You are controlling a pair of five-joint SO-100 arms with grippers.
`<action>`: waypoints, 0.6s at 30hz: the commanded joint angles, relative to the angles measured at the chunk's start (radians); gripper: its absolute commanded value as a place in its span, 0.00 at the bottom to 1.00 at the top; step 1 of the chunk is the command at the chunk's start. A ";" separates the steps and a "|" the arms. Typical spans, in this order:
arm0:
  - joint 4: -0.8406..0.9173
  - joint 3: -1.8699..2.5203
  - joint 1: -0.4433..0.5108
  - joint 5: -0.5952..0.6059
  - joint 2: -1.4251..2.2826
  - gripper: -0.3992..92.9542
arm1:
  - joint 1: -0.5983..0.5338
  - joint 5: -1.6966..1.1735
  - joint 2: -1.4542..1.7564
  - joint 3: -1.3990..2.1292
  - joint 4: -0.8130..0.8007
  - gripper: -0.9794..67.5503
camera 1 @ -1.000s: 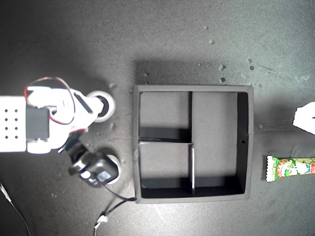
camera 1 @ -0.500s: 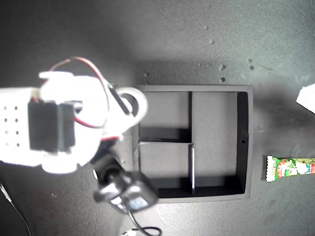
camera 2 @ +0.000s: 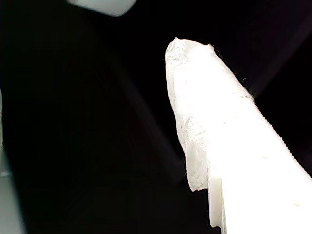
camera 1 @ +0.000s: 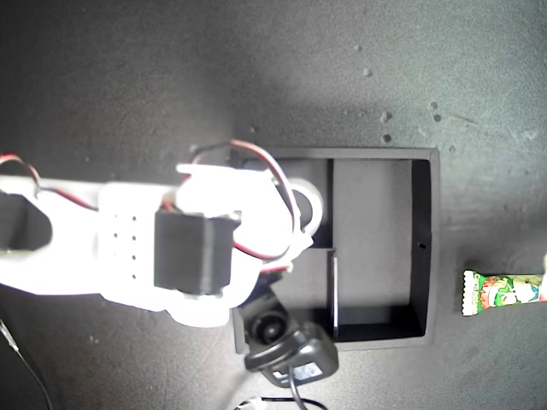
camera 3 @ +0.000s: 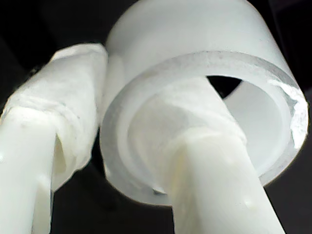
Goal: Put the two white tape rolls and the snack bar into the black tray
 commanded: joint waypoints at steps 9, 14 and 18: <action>0.017 -0.060 -0.009 -0.035 -0.091 0.13 | -0.296 0.940 -0.009 0.227 0.015 0.36; 0.018 -0.049 -0.035 -0.035 -0.084 0.18 | -0.410 1.108 -0.008 0.377 -0.095 0.39; 0.018 -0.051 -0.051 -0.031 -0.017 0.17 | -0.480 1.207 -0.008 0.488 -0.130 0.42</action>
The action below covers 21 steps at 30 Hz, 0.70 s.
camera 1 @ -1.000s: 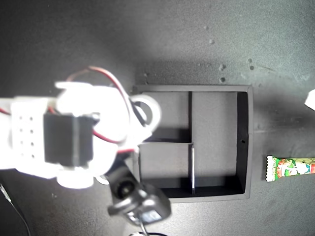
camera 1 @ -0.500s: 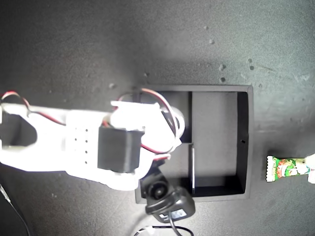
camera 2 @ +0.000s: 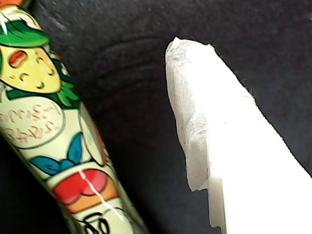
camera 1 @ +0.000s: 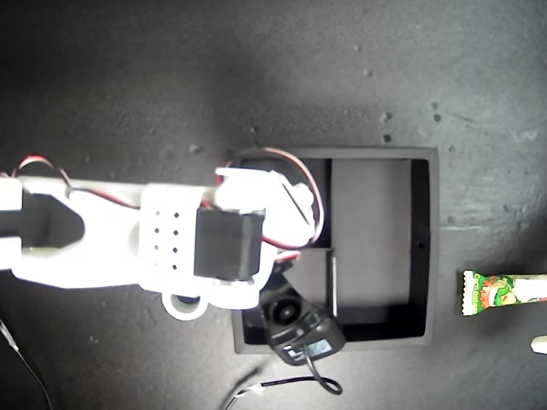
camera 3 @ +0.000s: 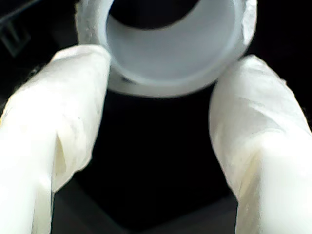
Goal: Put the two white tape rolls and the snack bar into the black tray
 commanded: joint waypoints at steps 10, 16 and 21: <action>0.018 0.295 0.061 -0.052 0.612 0.16 | 0.061 0.009 0.015 0.183 -0.035 0.39; 0.018 0.502 0.210 -0.152 0.755 0.15 | 0.100 0.049 0.015 0.224 -0.035 0.01; 0.017 0.563 0.345 -0.256 0.707 0.15 | 0.156 0.207 0.015 0.069 0.181 0.01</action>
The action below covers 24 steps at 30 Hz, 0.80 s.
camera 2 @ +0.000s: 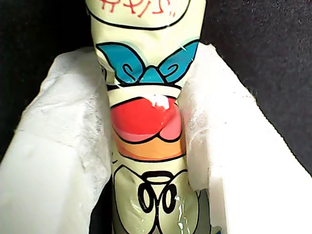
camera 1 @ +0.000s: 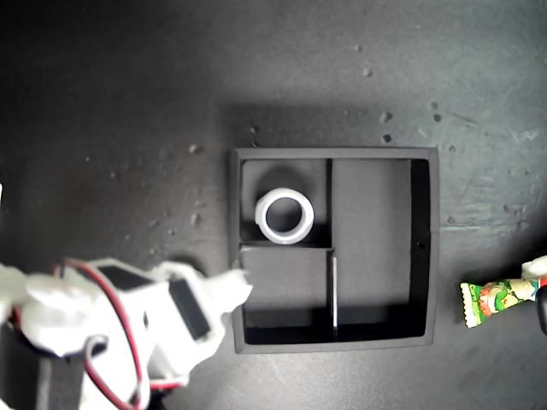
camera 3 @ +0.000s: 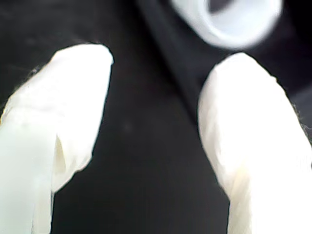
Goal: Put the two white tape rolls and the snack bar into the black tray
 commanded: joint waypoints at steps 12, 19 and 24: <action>0.008 0.051 0.227 -0.202 -0.258 0.16 | 0.314 0.103 0.000 -0.400 0.262 0.01; 0.008 0.009 0.236 -0.232 -0.344 0.17 | 0.514 -0.169 -0.006 -0.407 0.210 0.01; 0.008 -0.011 0.210 -0.233 -0.388 0.17 | 0.546 -0.856 -0.006 -0.532 0.129 0.00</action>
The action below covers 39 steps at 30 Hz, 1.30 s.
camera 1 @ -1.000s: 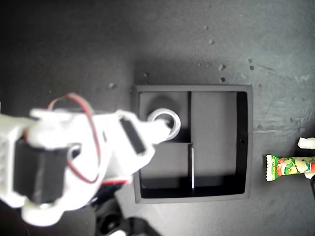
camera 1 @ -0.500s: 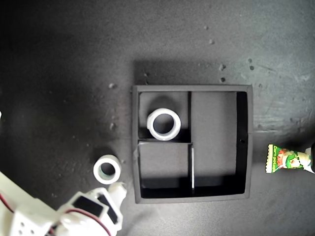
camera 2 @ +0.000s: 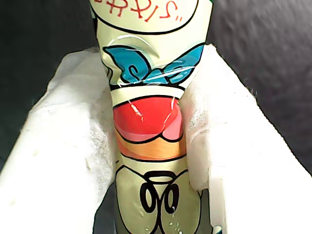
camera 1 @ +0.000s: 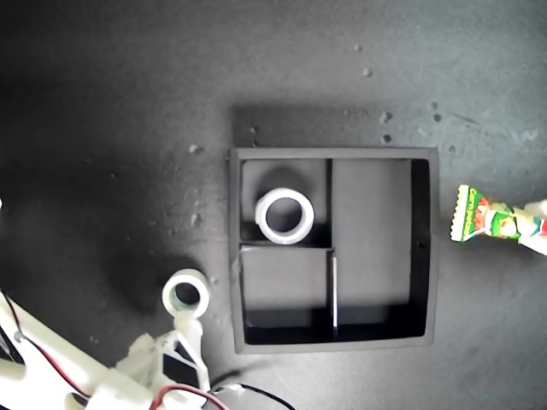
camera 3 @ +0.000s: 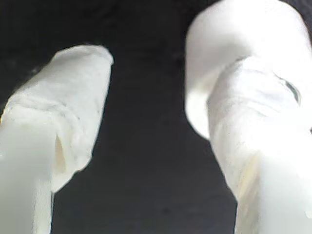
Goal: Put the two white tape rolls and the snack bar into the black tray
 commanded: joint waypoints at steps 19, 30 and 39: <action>0.012 0.083 -0.041 -0.015 0.163 0.17 | -0.167 -0.758 -0.002 -0.106 -0.054 0.01; 0.012 0.023 -0.069 0.002 -0.017 0.18 | -0.213 -0.788 -0.002 -0.140 -0.061 0.01; 0.012 -0.067 -0.100 0.031 -0.130 0.18 | -0.258 -0.815 -0.003 -0.095 -0.101 0.01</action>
